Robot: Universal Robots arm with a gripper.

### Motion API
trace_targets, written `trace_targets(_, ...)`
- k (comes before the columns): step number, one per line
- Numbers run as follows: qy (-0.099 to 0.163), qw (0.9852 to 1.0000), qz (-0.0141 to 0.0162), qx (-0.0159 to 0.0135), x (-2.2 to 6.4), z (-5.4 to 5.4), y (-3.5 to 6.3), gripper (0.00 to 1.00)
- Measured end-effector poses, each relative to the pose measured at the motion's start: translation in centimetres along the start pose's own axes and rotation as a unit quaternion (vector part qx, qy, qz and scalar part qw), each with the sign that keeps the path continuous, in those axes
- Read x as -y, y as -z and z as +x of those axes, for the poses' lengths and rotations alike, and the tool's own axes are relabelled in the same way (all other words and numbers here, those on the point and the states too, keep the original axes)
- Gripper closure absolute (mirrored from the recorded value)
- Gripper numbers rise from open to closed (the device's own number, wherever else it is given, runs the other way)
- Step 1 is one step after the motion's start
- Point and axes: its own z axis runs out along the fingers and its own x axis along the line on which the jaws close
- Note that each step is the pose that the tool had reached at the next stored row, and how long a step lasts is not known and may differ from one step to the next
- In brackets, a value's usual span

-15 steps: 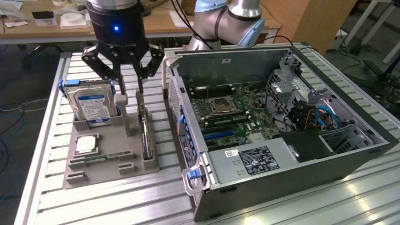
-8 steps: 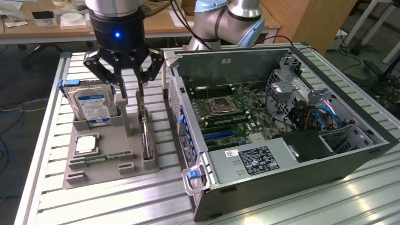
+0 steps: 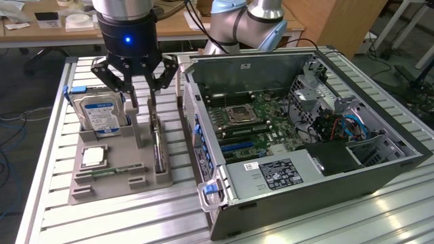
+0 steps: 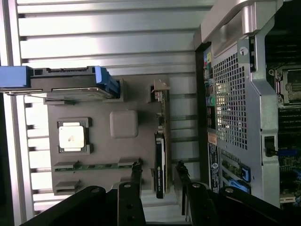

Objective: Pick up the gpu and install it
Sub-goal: 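Pick up the gpu and move the gpu toward the slot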

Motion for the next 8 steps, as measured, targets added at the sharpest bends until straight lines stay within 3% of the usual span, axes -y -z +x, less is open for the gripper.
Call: trace_targets(8, 0.000, 1.0000, 0.0001, 0.0001, 0.09, 0.0, -1.17, 0.58)
